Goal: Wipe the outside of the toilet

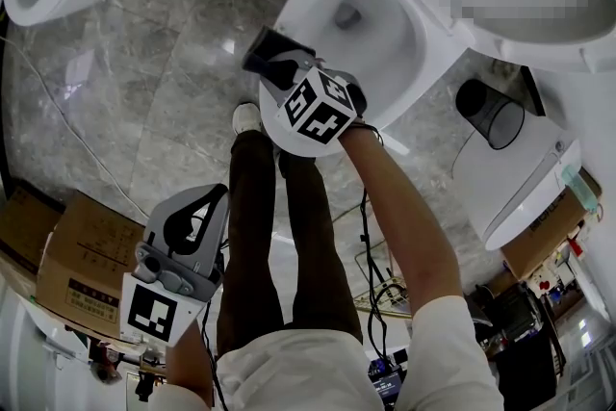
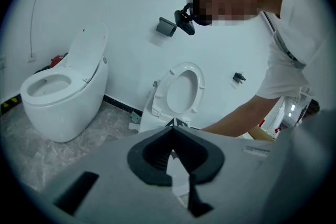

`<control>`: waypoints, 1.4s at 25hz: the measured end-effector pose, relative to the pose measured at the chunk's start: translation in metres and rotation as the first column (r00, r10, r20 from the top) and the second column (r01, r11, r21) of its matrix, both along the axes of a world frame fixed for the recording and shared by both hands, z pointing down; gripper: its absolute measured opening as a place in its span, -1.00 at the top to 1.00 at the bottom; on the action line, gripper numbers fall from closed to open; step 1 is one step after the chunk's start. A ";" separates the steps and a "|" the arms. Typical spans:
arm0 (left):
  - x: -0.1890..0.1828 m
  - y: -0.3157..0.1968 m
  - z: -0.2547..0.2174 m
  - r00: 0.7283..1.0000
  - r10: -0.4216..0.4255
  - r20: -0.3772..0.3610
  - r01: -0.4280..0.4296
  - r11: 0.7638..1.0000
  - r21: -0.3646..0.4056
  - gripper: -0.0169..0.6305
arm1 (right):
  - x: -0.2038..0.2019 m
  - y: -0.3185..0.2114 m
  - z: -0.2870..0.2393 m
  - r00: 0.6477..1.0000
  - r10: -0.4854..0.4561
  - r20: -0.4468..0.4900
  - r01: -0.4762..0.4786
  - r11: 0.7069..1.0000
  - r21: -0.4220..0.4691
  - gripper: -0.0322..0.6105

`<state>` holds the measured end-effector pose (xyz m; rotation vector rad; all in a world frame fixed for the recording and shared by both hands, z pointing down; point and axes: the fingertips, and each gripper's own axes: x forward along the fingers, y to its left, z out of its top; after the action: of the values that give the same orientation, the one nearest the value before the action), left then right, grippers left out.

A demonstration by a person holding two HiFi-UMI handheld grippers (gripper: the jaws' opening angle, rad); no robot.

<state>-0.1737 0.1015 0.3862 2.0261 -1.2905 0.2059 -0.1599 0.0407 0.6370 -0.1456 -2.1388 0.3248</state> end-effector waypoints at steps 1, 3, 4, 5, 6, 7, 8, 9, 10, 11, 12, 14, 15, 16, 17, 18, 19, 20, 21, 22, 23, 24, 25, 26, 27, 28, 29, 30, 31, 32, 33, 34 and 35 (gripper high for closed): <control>0.000 0.000 0.000 1.000 -0.001 0.000 0.001 1.000 0.000 0.95 | 0.000 -0.003 0.000 1.000 -0.001 -0.001 0.001 1.000 0.005 0.71; -0.001 0.000 0.000 1.000 -0.002 0.000 0.002 1.000 0.000 0.95 | 0.001 -0.008 0.000 1.000 -0.001 -0.004 0.001 1.000 0.014 0.71; -0.002 0.000 0.001 1.000 -0.003 0.001 0.003 1.000 -0.001 0.95 | 0.001 -0.011 0.001 1.000 0.000 -0.005 0.000 1.000 0.018 0.71; -0.002 0.000 0.001 1.000 -0.004 0.001 0.004 1.000 -0.002 0.95 | 0.002 -0.014 0.001 1.000 0.000 -0.007 0.000 1.000 0.022 0.71; -0.003 0.000 0.001 1.000 -0.005 0.001 0.005 1.000 -0.002 0.95 | 0.002 -0.017 0.001 1.000 0.000 -0.009 0.001 1.000 0.026 0.71; -0.003 0.000 0.002 1.000 -0.006 0.000 0.006 1.000 -0.003 0.95 | 0.002 -0.020 0.001 1.000 -0.001 -0.010 0.002 1.000 0.031 0.71; -0.003 -0.001 0.002 1.000 -0.006 0.000 0.006 1.000 -0.003 0.95 | 0.003 -0.022 0.002 1.000 -0.002 -0.012 0.003 0.999 0.035 0.71; -0.003 -0.001 0.002 1.000 -0.007 -0.001 0.007 1.000 -0.003 0.95 | 0.003 -0.025 0.002 1.000 -0.002 -0.013 0.002 0.999 0.039 0.71; -0.003 -0.002 0.002 1.000 -0.008 -0.001 0.008 1.000 -0.003 0.95 | 0.003 -0.028 0.001 1.000 -0.001 -0.014 0.002 0.999 0.043 0.71; -0.004 -0.002 0.002 1.000 -0.008 -0.002 0.008 1.000 -0.004 0.95 | 0.003 -0.031 0.001 1.000 0.000 -0.015 0.001 0.999 0.047 0.71; -0.004 -0.002 0.002 1.000 -0.008 -0.002 0.008 1.000 -0.005 0.95 | 0.003 -0.034 0.001 1.000 0.000 -0.016 0.001 0.999 0.051 0.71; -0.005 -0.003 0.003 1.000 -0.007 -0.002 0.007 1.000 -0.007 0.95 | 0.003 -0.039 0.002 1.000 -0.001 -0.018 0.002 0.998 0.059 0.71; -0.005 -0.003 0.003 1.000 -0.008 -0.003 0.008 1.000 -0.008 0.95 | 0.003 -0.042 0.002 1.000 -0.002 -0.019 0.003 0.998 0.063 0.71; -0.006 -0.004 0.003 1.000 -0.009 -0.002 0.009 1.000 -0.008 0.95 | 0.003 -0.045 0.002 1.000 -0.002 -0.021 0.003 0.998 0.066 0.71; -0.006 -0.005 0.003 1.000 -0.010 -0.002 0.010 1.000 -0.008 0.95 | 0.003 -0.048 0.002 1.000 -0.002 -0.023 0.003 0.998 0.069 0.71; -0.007 -0.006 0.003 1.000 -0.010 -0.002 0.010 1.000 -0.008 0.95 | 0.002 -0.051 0.002 1.000 -0.001 -0.024 0.003 0.997 0.072 0.71; -0.008 -0.007 0.003 1.000 -0.011 -0.002 0.011 1.000 -0.008 0.95 | 0.002 -0.054 0.003 1.000 0.000 -0.026 0.002 0.997 0.075 0.71; -0.009 -0.008 0.003 1.000 -0.012 -0.002 0.012 1.000 -0.007 0.95 | 0.002 -0.057 0.003 1.000 0.001 -0.027 0.001 0.997 0.078 0.71; -0.010 -0.008 0.003 1.000 -0.013 -0.002 0.013 1.000 -0.008 0.95 | 0.002 -0.060 0.003 1.000 0.002 -0.029 0.001 0.997 0.081 0.71; -0.010 -0.009 0.003 1.000 -0.014 -0.002 0.014 1.000 -0.010 0.95 | 0.002 -0.063 0.003 1.000 0.002 -0.030 0.001 0.996 0.084 0.71; -0.011 -0.009 0.004 1.000 -0.015 -0.002 0.015 1.000 -0.012 0.95 | 0.003 -0.066 0.003 0.999 0.002 -0.032 0.001 0.996 0.088 0.71; -0.012 -0.009 0.004 1.000 -0.016 -0.002 0.016 1.000 -0.014 0.95 | 0.003 -0.069 0.003 0.999 0.002 -0.034 0.001 0.996 0.091 0.71; -0.013 -0.009 0.004 1.000 -0.017 -0.001 0.017 1.000 -0.014 0.95 | 0.003 -0.072 0.004 0.999 0.003 -0.035 0.001 0.995 0.095 0.71; -0.014 -0.010 0.004 1.000 -0.019 -0.001 0.019 1.000 -0.014 0.95 | 0.003 -0.075 0.004 0.999 0.004 -0.037 0.000 0.995 0.099 0.71; -0.015 -0.011 0.004 1.000 -0.021 -0.002 0.021 1.000 -0.013 0.95 | 0.003 -0.078 0.004 0.999 0.006 -0.039 -0.002 0.995 0.103 0.71; -0.016 -0.012 0.004 1.000 -0.023 -0.002 0.023 1.000 -0.013 0.95 | 0.003 -0.082 0.004 0.999 0.007 -0.040 -0.003 0.994 0.106 0.71; -0.016 -0.012 0.005 1.000 -0.024 -0.002 0.024 1.000 -0.013 0.95 | 0.003 -0.085 0.004 0.999 0.009 -0.042 -0.004 0.994 0.109 0.71; -0.017 -0.012 0.005 1.000 -0.025 -0.002 0.025 1.000 -0.014 0.95 | 0.003 -0.088 0.004 0.999 0.011 -0.042 -0.006 0.994 0.113 0.71; -0.017 -0.013 0.005 1.000 -0.025 -0.001 0.025 1.000 -0.016 0.95 | 0.004 -0.091 0.005 0.999 0.013 -0.043 -0.008 0.993 0.116 0.71; -0.018 -0.013 0.006 1.000 -0.025 -0.001 0.025 1.000 -0.017 0.95 | 0.004 -0.094 0.005 0.999 0.015 -0.044 -0.010 0.993 0.119 0.71; -0.018 -0.013 0.006 1.000 -0.024 -0.001 0.024 1.000 -0.017 0.95 | 0.005 -0.097 0.005 0.999 0.016 -0.046 -0.011 0.992 0.123 0.71; -0.018 -0.014 0.006 1.000 -0.025 -0.001 0.025 1.000 -0.018 0.95 | 0.006 -0.101 0.004 0.999 0.017 -0.048 -0.011 0.992 0.127 0.71; -0.018 -0.014 0.006 1.000 -0.025 -0.001 0.025 1.000 -0.019 0.95 | 0.007 -0.104 0.004 0.999 0.017 -0.050 -0.011 0.991 0.131 0.71</control>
<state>-0.1920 0.0877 0.3922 1.9929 -1.3080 0.2043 -0.1532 -0.0629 0.6414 -0.0463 -2.1036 0.1936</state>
